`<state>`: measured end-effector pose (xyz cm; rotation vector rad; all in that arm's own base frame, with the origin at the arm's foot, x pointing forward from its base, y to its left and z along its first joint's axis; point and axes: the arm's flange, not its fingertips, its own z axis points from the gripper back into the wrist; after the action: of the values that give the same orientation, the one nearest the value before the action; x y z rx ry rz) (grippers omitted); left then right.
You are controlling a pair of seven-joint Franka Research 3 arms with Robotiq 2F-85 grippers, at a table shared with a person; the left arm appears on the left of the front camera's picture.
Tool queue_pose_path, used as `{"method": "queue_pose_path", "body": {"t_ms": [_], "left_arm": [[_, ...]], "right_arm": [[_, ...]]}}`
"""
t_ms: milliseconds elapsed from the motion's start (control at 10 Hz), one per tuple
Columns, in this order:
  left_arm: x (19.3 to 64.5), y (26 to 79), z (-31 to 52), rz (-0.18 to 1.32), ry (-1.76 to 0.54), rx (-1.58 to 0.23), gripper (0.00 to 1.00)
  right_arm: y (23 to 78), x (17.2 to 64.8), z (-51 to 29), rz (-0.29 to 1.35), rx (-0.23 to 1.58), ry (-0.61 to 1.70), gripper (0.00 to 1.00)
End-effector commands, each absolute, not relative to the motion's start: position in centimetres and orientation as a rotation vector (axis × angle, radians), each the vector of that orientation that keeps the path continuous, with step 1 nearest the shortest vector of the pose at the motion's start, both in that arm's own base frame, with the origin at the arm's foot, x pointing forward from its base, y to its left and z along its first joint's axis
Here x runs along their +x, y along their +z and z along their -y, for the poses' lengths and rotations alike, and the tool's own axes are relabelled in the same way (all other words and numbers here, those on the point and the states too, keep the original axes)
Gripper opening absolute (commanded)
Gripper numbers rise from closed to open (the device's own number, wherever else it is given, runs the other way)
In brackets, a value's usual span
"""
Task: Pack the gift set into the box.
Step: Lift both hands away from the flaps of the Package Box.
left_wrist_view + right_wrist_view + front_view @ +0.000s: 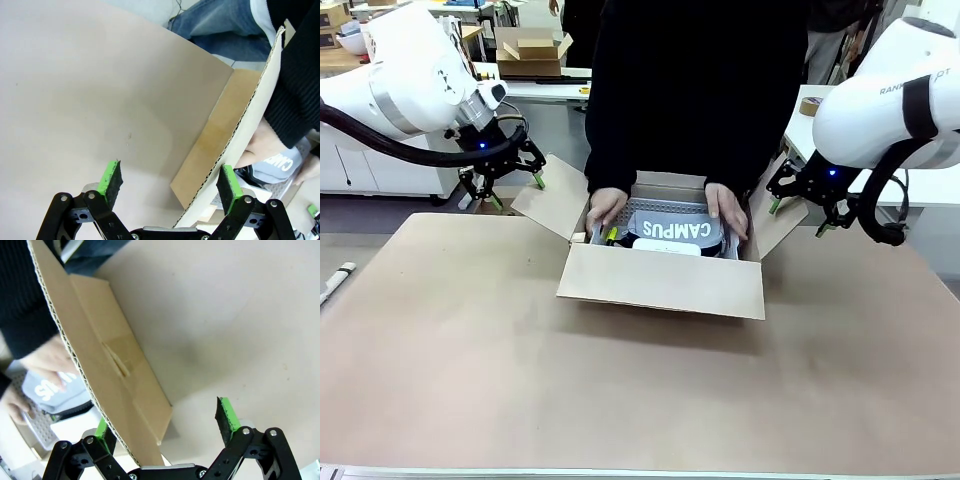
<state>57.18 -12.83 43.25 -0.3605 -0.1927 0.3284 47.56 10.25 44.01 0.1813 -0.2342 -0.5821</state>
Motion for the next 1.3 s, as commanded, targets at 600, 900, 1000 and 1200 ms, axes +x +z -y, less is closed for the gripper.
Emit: {"method": "queue_pose_path", "body": {"t_ms": [600, 900, 1000, 1200], "left_arm": [[57.14, 43.32, 12.79, 0.195, 0.341, -0.344, 1.00], [57.14, 43.32, 12.79, 0.195, 0.341, -0.344, 1.00], [57.14, 43.32, 12.79, 0.195, 0.341, -0.344, 1.00], [57.14, 43.32, 12.79, 0.195, 0.341, -0.344, 1.00]], "right_arm": [[44.20, 47.95, -10.47, 0.233, 0.165, -0.591, 1.00], [44.01, 47.56, -10.25, 0.234, 0.181, -0.582, 1.00], [44.01, 47.56, -10.25, 0.234, 0.181, -0.582, 1.00], [44.01, 47.56, -10.25, 0.234, 0.181, -0.582, 1.00]]}}
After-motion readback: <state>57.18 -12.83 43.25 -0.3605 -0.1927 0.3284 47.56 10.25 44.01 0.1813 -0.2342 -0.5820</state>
